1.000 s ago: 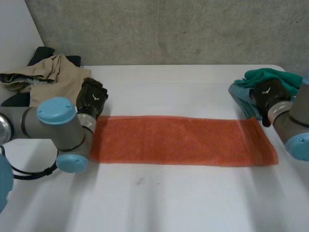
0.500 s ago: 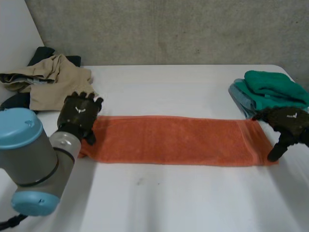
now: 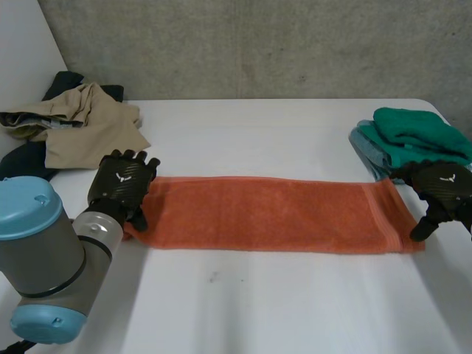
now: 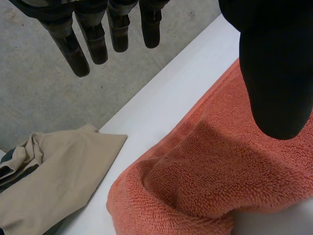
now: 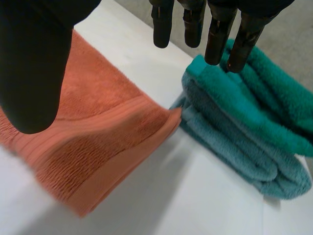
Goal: Fold the laundry.
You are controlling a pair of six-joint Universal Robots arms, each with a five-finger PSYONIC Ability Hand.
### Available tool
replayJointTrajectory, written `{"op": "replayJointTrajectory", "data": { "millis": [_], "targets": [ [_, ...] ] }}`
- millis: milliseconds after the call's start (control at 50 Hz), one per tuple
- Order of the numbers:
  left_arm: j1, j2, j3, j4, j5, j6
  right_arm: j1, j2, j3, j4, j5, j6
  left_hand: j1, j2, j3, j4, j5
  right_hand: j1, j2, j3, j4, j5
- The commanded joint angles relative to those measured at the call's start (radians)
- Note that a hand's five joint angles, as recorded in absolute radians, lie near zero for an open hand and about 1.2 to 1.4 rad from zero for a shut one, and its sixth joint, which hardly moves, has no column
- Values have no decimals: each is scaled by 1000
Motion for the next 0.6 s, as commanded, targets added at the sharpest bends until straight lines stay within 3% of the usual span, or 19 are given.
{"op": "replayJointTrajectory", "data": {
  "millis": [20,140,220,380,480,600],
  "targets": [
    [-7,-2,-1,2,-3,-2,140,97,-156,2,7,35,-31,-30,-40,-31,-52,15,-9,-10,-18,-27],
    [-2,-3,-7,2,-3,-2,246,237,-324,3,26,204,-31,-30,-40,-31,-52,12,-12,-13,-21,-30],
    [4,-3,-7,7,-3,-2,295,382,-490,-1,33,401,-31,-30,-40,-31,-52,9,-15,-15,-24,-33],
    [4,-6,-8,13,-4,-2,304,595,-759,5,99,726,-31,-30,-40,-31,-52,9,-15,-15,-24,-33],
    [1,-9,-11,14,-6,-2,303,682,-879,25,132,856,-31,-30,-40,-31,-52,9,-15,-15,-24,-32],
    [1,-11,-13,20,-6,-2,301,757,-1003,108,144,897,-31,-30,-40,-31,-52,6,-18,-18,-27,-35]
  ]
}}
